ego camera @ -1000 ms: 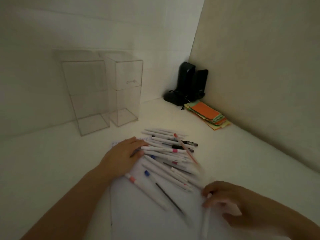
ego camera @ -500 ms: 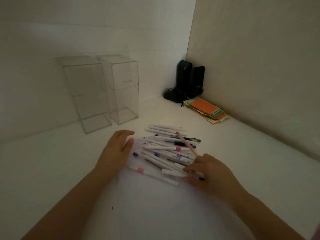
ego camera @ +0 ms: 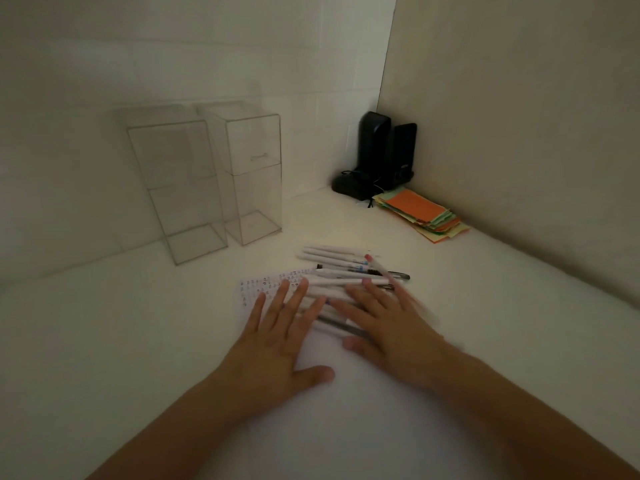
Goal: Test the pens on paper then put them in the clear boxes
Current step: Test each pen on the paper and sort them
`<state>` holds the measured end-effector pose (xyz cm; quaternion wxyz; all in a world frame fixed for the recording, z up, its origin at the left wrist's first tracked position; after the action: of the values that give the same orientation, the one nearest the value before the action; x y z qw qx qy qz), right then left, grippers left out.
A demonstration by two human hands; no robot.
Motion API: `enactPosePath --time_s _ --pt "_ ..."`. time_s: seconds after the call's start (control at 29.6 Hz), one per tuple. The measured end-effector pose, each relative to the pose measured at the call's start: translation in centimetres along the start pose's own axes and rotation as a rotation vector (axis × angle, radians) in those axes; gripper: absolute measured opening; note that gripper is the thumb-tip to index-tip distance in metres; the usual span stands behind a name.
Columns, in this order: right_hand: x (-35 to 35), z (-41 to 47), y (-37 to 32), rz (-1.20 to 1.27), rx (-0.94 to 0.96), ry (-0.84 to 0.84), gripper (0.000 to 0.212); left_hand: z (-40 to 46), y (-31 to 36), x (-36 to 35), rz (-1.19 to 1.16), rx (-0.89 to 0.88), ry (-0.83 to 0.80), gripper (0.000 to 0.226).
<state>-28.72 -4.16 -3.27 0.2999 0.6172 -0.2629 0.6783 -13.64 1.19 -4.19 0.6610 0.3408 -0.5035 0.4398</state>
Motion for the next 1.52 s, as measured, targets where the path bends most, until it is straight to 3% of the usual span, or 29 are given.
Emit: enactPosePath --time_s 0.2,0.51,0.74,0.91,1.18,1.32,1.42,1.52 --pt "0.2 1.9 3.0 0.087 0.063 -0.114 0.059 -0.8 2.6 -0.1 0.075 -0.254 -0.056 0.063" --pt "0.4 4.5 2.9 0.051 0.222 -0.188 0.06 -1.7 4.4 0.1 0.138 -0.474 -0.141 0.065" --pt "0.5 7.5 3.1 -0.06 0.234 -0.255 0.06 -1.3 5.6 -1.1 0.123 -0.534 -0.125 0.061" --pt "0.4 7.6 2.9 -0.047 0.195 -0.201 0.058 -1.3 6.7 -1.7 0.088 -0.513 -0.098 0.057" --pt "1.2 5.1 3.2 0.103 -0.037 -0.002 0.053 -1.3 9.4 -2.3 0.086 -0.52 -0.031 0.048" --pt "2.6 3.6 7.2 0.299 -0.353 0.155 0.053 -0.7 9.1 -2.0 0.049 -0.487 -0.087 0.05" --pt "2.3 1.5 12.0 0.243 -0.669 0.138 0.05 0.7 6.9 -0.3 -0.03 -0.353 -0.089 0.055" --pt "1.6 0.0 13.2 0.14 -0.767 0.095 0.049 2.5 2.7 -0.1 -0.005 -0.037 -0.169 0.058"
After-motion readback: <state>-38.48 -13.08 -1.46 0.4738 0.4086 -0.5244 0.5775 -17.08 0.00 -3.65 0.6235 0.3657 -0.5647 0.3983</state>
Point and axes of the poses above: each hand's wrist, its own z-axis towards the middle knuckle, its own x-axis out of the back of the hand, y = z × x, the point moved 6 cm from there along z, towards the middle knuckle, and after that the axes turned 1 degree about -x, right-handed, at the moved point
